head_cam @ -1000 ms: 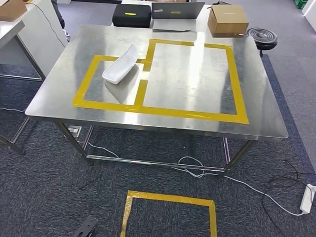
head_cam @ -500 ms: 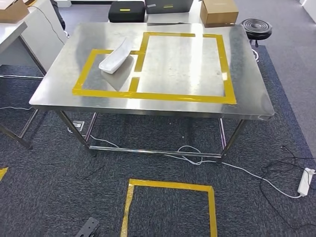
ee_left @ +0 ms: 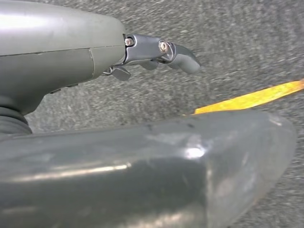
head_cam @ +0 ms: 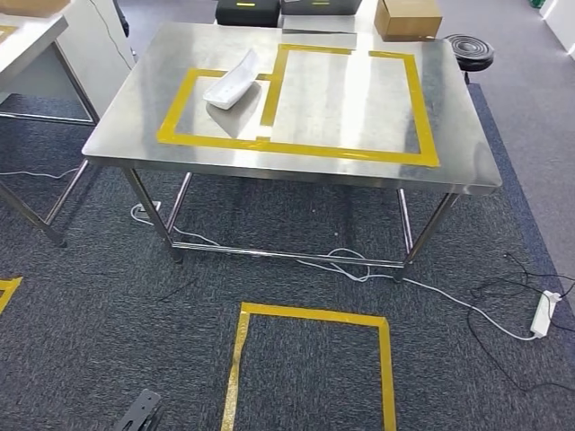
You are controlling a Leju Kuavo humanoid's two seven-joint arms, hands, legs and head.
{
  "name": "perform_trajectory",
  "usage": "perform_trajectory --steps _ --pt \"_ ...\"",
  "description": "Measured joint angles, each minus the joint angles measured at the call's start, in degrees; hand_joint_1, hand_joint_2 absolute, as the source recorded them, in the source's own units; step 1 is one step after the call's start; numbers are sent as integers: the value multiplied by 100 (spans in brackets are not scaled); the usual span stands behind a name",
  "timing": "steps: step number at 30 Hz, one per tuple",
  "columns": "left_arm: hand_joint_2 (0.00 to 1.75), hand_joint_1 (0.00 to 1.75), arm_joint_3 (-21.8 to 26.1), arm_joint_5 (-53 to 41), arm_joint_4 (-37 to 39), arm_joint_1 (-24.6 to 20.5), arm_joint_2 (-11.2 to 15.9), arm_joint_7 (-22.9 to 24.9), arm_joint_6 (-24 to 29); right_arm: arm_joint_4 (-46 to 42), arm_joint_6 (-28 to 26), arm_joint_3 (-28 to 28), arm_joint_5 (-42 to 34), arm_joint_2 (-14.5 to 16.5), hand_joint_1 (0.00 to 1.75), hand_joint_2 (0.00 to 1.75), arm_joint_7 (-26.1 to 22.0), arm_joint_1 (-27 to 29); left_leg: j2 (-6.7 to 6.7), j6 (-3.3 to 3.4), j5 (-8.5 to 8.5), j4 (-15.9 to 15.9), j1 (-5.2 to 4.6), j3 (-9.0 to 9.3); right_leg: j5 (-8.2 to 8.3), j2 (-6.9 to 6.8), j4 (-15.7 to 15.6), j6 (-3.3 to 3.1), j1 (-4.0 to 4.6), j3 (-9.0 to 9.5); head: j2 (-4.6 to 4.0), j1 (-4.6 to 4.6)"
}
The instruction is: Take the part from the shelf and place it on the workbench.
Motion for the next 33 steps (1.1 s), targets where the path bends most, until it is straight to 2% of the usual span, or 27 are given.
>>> perform_trajectory --steps 1,2,3,5,6,7,9,10,12,13,14,15,16,17,19,20,21,22,24,25,26,28,29,30,31,32,33 --pt "0 0 9 -10 -2 -3 4 -2 15 17 52 -2 8 1 0 0 28 -5 3 -9 70 12 -1 -99 118 0 42 -5 0 113 0 0" --pt "0 0 19 -16 8 -10 15 -4 45 35 113 -3 32 2 0 0 68 -10 5 -22 137 25 -2 -195 287 -1 -120 -17 0 331 0 0" --pt "0 0 34 -14 40 -22 33 -2 92 52 172 -1 84 7 0 0 125 -20 2 -40 199 43 -1 -277 401 0 -468 -36 0 648 0 0" --pt "0 0 82 9 165 -47 99 19 249 77 229 36 262 28 0 0 269 -51 -2 -93 315 76 -16 -394 345 2 -1386 -78 9 1327 0 1" --pt "0 0 111 36 247 -63 140 25 352 85 227 69 352 42 0 0 324 -63 -1 -121 372 81 -20 -423 266 6 -1701 -97 17 1519 0 3" --pt "0 0 145 80 331 -78 180 25 463 92 203 104 420 58 0 0 353 -67 1 -151 430 77 -23 -445 219 10 -1860 -119 29 1586 0 6" --pt "0 0 229 190 479 -119 232 8 641 105 143 153 475 84 0 0 334 -49 -3 -217 454 79 -10 -504 299 2 -1854 -197 27 1476 0 17" --pt "0 0 271 235 542 -135 244 3 698 108 121 168 488 92 0 0 317 -42 -7 -254 323 158 -5 -555 358 -7 -1847 -251 21 1418 0 11" --pt "0 0 333 280 636 -162 250 2 754 110 55 205 519 96 0 0 261 -34 -12 -315 -229 659 4 -727 502 -19 -1844 -328 7 1277 0 -15" --pt "0 0 355 292 668 -177 243 18 770 110 -15 231 545 96 0 0 211 -30 -12 -332 -517 1051 6 -827 571 -20 -1840 -347 8 1197 0 -28" --pt "0 0 377 302 690 -193 228 53 783 110 -115 261 580 96 0 0 150 -25 -12 -342 -701 1429 7 -906 639 -22 -1834 -348 9 1107 0 -33" --pt "0 0 399 309 701 -206 206 103 791 109 -206 289 612 96 0 0 98 -22 -12 -347 -747 1688 8 -924 702 -23 -1829 -343 9 1017 0 -33" --pt "0 0 416 311 705 -215 178 163 788 109 -270 315 637 94 0 0 63 -22 -12 -347 -660 1760 9 -855 764 -23 -1820 -331 8 926 0 -33" --pt "0 0 427 331 705 -221 146 215 750 108 -300 338 665 92 0 0 54 -22 -12 -341 -495 1631 12 -689 821 -20 -1809 -313 5 839 0 -35" --pt "0 0 460 498 685 -241 64 249 495 107 -291 394 764 83 0 0 94 -22 -17 -323 -233 920 19 -136 910 -16 -1771 -261 5 695 0 -38" --pt "0 0 494 614 650 -253 13 246 317 105 -293 433 826 74 0 0 125 -23 -24 -298 -226 508 19 133 954 -19 -1746 -231 10 637 0 -38" --pt "0 0 530 695 591 -264 -45 251 169 104 -308 472 876 66 0 0 148 -25 -32 -273 -265 201 13 316 1000 -25 -1726 -202 17 588 0 -38" --pt "0 0 558 714 513 -265 -109 271 69 103 -322 506 905 55 0 0 160 -27 -38 -242 -309 25 1 399 1053 -32 -1718 -176 20 544 0 -38" --pt "0 0 569 622 375 -242 -225 327 62 103 -329 540 873 33 0 0 154 -21 -28 -169 -286 -30 -1 337 1113 -21 -1714 -121 12 466 0 -38" --pt "0 0 566 619 342 -231 -261 329 109 103 -342 542 811 25 0 0 139 -11 -18 -121 -245 -25 4 287 1027 -11 -1650 -89 8 413 0 -30" --pt "0 0 570 690 346 -233 -273 297 198 103 -406 529 700 26 0 0 96 4 -8 -74 -199 -27 13 238 835 -2 -1475 -57 3 341 0 -19" --pt "0 0 624 963 464 -276 -225 188 507 95 -604 437 350 68 0 0 -64 21 0 -13 -110 -24 13 143 272 1 -776 -13 -3 156 0 14" --pt "0 0 669 1113 563 -305 -183 133 676 87 -678 355 162 108 0 0 -134 20 3 -5 -68 -18 8 95 60 0 -381 -3 -4 80 0 21" --pt "0 0 721 1232 671 -331 -138 98 811 80 -708 266 24 151 0 0 -161 13 8 -6 -27 -7 3 41 -21 0 -99 -2 -3 60 0 23" --pt "0 0 773 1321 777 -352 -98 79 909 72 -711 188 -68 193 0 44 -157 7 12 -8 10 11 -1 -16 29 0 -8 -8 -3 128 0 23" --pt "0 0 816 1398 868 -366 -68 73 963 67 -732 127 -142 233 0 87 -180 6 11 -14 43 37 -3 -77 173 0 -136 -21 -2 298 0 23" --pt "0 0 862 1482 946 -374 -46 71 1003 50 -791 69 -252 267 0 131 -276 4 7 -25 74 65 -4 -137 337 0 -458 -40 -2 559 0 23"
